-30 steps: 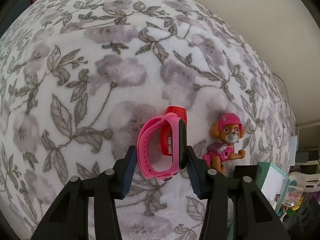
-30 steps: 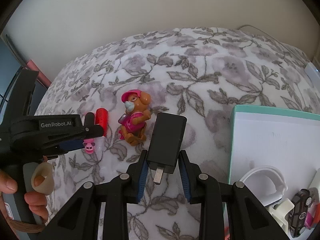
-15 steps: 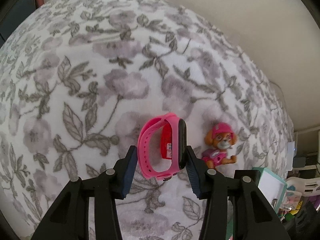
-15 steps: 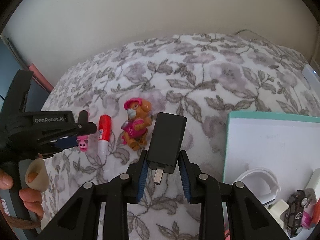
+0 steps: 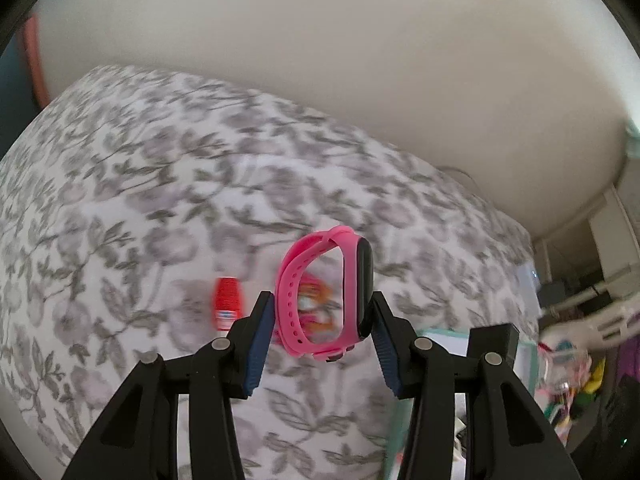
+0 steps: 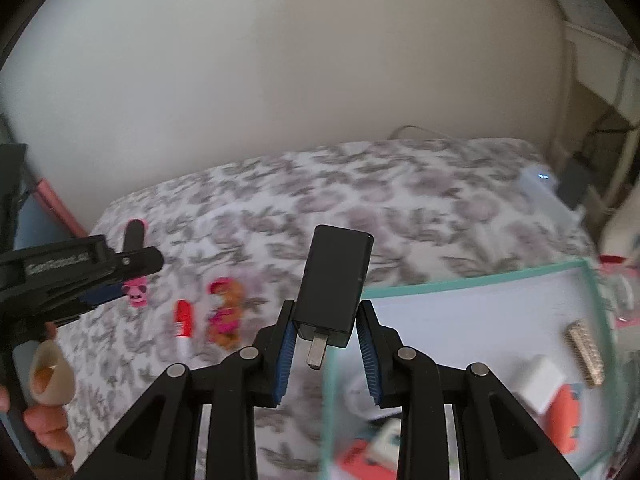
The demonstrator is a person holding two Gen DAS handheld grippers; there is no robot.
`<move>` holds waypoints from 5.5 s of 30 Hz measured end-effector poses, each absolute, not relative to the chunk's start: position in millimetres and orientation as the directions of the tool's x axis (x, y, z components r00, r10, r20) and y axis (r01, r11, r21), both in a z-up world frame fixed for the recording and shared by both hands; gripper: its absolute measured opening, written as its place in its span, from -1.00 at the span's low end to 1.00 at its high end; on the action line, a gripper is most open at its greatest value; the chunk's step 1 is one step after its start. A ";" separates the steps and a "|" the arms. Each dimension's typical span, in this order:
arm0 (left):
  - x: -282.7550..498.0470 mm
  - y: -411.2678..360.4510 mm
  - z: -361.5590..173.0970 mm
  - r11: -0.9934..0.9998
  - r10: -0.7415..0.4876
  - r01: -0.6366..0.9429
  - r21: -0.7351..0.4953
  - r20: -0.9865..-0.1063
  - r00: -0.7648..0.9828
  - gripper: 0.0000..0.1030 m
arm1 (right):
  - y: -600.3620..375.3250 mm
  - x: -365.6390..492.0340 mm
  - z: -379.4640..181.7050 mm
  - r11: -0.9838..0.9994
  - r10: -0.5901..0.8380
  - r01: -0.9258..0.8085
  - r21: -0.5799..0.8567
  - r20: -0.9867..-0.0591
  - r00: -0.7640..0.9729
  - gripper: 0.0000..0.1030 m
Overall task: Organize rigid objects
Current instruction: 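Lift the pink watch and black charger and carry them over the tray, then lower the watch and charger into the tray and open both grippers, then move both open grippers back to the red glue stick and puppy figure, then grasp the red glue stick with the left gripper while the right grasps the puppy figure, then carry the glue stick and puppy figure over the tray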
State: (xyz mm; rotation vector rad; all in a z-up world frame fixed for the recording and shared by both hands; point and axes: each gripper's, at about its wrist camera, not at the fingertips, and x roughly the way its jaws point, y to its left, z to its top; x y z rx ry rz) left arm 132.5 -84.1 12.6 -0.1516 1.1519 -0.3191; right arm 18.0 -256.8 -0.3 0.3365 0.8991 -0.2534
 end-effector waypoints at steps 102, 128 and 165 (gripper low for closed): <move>185.6 -38.8 -119.5 0.996 -0.092 0.023 -0.090 -0.984 0.152 -0.19 | -138.8 128.8 -110.9 0.997 -0.007 0.077 0.030 -0.903 0.430 0.25; 141.0 -32.1 -73.4 0.993 -0.114 0.063 -0.102 -0.967 0.229 -0.55 | -158.8 60.7 -47.8 0.987 -0.030 0.152 0.052 -0.871 0.490 -0.12; -28.3 -199.7 -37.2 0.822 -0.263 0.547 -0.161 -0.958 0.112 -0.54 | -333.6 -110.0 -28.8 0.749 -0.156 0.653 0.113 -0.928 0.340 -0.11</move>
